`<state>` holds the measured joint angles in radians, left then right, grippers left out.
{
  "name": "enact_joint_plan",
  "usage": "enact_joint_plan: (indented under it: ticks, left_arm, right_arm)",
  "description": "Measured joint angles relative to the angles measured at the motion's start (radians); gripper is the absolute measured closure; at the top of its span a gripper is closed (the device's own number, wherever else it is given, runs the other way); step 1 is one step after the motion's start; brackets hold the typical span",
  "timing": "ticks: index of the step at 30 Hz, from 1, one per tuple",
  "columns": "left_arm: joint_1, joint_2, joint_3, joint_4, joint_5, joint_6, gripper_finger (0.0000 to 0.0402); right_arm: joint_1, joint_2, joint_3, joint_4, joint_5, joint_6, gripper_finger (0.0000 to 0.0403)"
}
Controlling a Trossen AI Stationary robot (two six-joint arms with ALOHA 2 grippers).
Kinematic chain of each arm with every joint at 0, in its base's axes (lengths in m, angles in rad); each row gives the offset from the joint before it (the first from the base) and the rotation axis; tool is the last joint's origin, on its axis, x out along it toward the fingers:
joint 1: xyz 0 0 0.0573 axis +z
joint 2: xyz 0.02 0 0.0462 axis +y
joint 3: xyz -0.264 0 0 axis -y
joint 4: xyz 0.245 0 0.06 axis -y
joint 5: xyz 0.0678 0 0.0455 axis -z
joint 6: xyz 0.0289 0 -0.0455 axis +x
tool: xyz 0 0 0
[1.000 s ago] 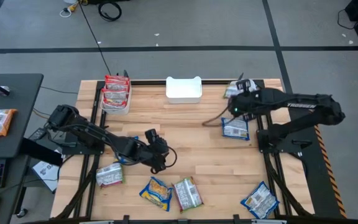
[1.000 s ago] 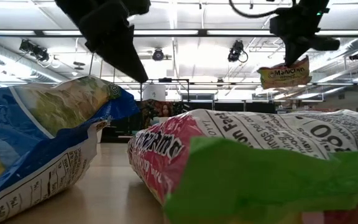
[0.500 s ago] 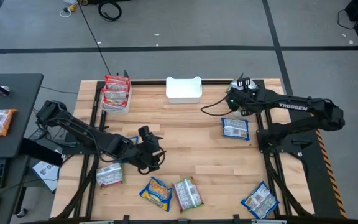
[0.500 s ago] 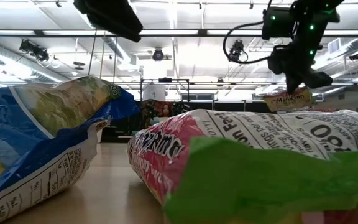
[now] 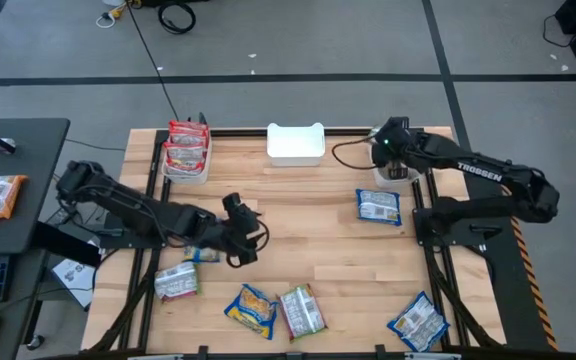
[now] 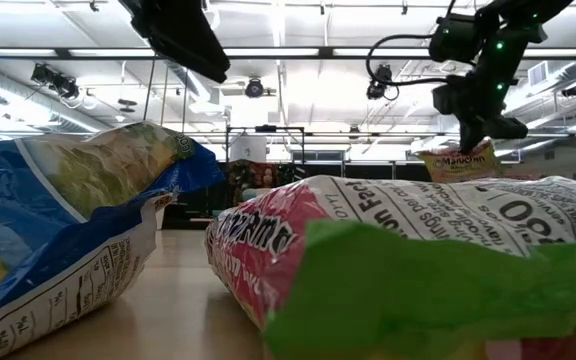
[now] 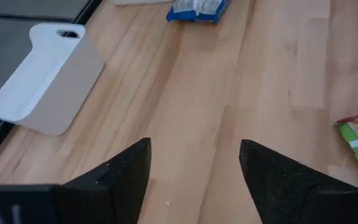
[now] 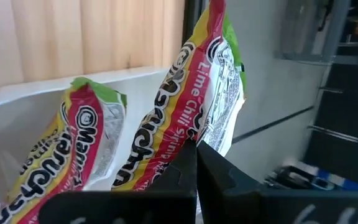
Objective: Sort Maruchan noodles
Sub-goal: Put the green noodle pack into the right white bin
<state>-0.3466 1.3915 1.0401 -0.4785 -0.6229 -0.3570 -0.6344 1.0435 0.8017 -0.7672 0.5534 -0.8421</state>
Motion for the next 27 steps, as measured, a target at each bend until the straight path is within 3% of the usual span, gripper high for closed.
enact_joint_plan:
  ticks: [13, 23, 27]
  left_arm:
    - [-0.001, -0.12, -0.031, -0.021, -0.037, 0.029, 0.0175]
    - [-0.001, -0.325, -0.445, 0.347, -0.035, -0.03, 0.0175]
    - [-0.001, -0.347, -0.51, 0.363, -0.035, -0.069, 0.0175]
  right_arm:
    - [-0.128, 0.0, -0.003, 0.012, -0.119, -0.037, 0.0402]
    - [-0.171, 0.001, -0.106, 0.063, -0.146, -0.142, 0.0402]
    - [-0.175, 0.0, -0.107, 0.0, -0.266, -0.144, 0.0402]
